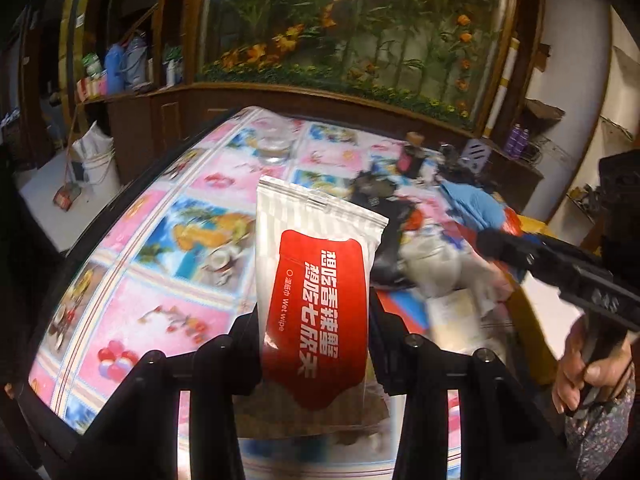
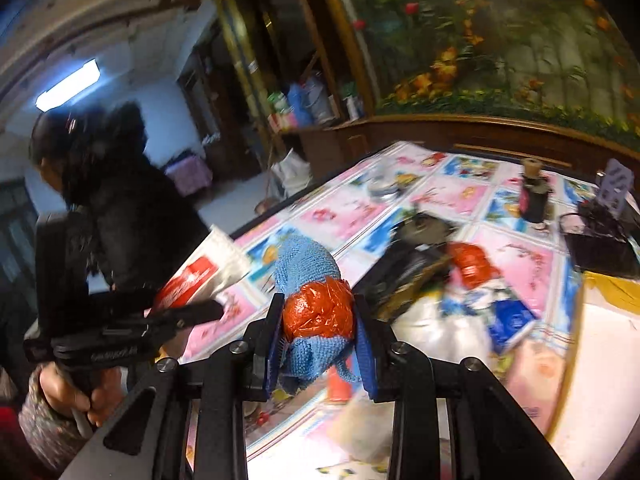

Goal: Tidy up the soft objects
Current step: 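Carry both items into the yellow-rimmed white box and open both grippers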

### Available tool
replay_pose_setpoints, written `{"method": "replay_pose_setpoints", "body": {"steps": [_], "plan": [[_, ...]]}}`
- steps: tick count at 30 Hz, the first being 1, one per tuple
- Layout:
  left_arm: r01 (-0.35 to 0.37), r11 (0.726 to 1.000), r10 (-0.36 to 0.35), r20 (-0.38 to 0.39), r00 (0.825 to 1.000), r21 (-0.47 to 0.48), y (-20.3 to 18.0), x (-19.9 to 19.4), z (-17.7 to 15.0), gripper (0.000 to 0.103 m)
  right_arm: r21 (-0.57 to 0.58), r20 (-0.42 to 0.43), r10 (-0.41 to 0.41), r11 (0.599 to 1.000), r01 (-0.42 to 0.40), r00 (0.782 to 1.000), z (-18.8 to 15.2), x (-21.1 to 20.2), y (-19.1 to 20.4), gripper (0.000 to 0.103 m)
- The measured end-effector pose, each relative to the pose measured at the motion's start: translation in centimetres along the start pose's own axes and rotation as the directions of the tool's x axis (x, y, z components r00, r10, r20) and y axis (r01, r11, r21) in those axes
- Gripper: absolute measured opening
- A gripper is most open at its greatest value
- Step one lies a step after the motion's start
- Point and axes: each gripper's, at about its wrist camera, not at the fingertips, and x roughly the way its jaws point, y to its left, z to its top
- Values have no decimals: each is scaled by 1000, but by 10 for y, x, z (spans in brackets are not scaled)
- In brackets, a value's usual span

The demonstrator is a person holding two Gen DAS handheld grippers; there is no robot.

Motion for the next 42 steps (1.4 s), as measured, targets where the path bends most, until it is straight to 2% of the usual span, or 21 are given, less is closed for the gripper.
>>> {"method": "replay_pose_setpoints", "body": {"steps": [5,10,14,17,20,24,28,31,37,39,42], "plan": [[104,992,-103,-19,995,67,-61,10,24,41,131,96,-68,990,55,993,13,-47,-49,34],[199,972,-190,-76,979,126,-128,35,39,41,314,142,-185,940,134,972,11,-88,-115,34],[251,955,-232,-128,964,160,-181,64,47,41,475,123,-286,858,197,950,2,-112,-168,34],[285,947,-258,-180,949,150,-218,97,50,41,585,74,-355,772,247,932,-11,-127,-204,34],[304,944,-265,-255,930,127,-248,136,47,41,647,-3,-432,687,331,902,-25,-136,-232,34],[289,951,-242,-314,918,114,-273,174,41,41,705,-75,-422,618,348,903,-40,-133,-260,34],[285,951,-227,-355,907,120,-288,198,39,41,723,-128,-397,590,360,909,-49,-120,-274,34],[268,955,-206,-368,907,126,-291,208,36,41,740,-157,-375,568,361,913,-58,-112,-281,34],[251,960,-184,-391,902,125,-293,220,31,42,745,-167,-348,568,349,923,-58,-97,-281,36],[254,957,-186,-381,906,138,-296,219,31,43,741,-177,-347,569,357,921,-58,-95,-280,37],[251,955,-181,-366,913,156,-298,215,31,57,741,-177,-358,564,363,917,-56,-96,-277,50]]}}
